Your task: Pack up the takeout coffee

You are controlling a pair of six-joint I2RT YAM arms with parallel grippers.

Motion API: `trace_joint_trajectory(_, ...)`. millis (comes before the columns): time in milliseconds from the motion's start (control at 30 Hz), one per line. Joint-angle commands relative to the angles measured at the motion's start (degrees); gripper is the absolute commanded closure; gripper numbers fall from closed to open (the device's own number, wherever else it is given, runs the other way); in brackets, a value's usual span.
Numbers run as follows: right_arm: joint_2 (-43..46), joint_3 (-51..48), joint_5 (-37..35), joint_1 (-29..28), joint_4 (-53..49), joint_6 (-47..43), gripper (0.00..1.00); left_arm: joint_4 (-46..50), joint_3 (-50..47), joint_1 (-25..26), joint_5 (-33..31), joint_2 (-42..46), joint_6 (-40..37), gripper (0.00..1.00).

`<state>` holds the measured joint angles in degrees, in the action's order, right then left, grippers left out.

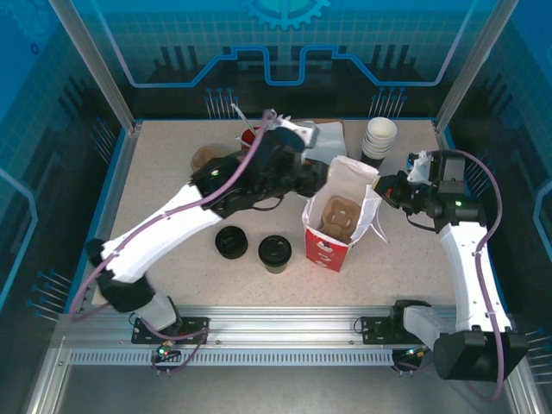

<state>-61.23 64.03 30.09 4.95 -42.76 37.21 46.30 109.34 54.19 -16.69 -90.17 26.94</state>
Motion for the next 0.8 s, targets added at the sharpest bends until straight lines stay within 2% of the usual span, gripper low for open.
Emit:
trace_joint_trajectory(0,-2.91,3.23,6.80,0.76,2.43,-4.51,1.00,-2.47,-8.07,-3.41,-3.87,7.27,-1.45,0.61)
trace_joint_trajectory(233,-12.47,10.39,13.41,0.67,0.55,-10.39,1.00,-5.58,-27.28,-9.39,-2.86,23.04,-4.58,0.51)
trace_joint_trajectory(367,-15.07,13.60,14.14,0.37,-0.81,-13.51,1.00,-6.93,-36.23,-9.38,-2.48,29.24,-7.63,0.44)
trace_joint_trajectory(533,-16.48,16.58,12.41,0.06,-3.94,-17.07,0.99,-11.21,-47.80,-9.41,1.75,34.58,-5.62,0.35)
trace_joint_trajectory(633,-17.49,17.55,9.67,0.06,-6.24,-18.34,0.97,-12.80,-52.22,-8.64,3.20,35.82,-3.37,0.35)
trace_joint_trajectory(767,-18.30,17.78,6.60,-0.10,-7.72,-17.19,0.98,-13.42,-54.93,-5.14,0.72,34.39,-1.99,0.36)
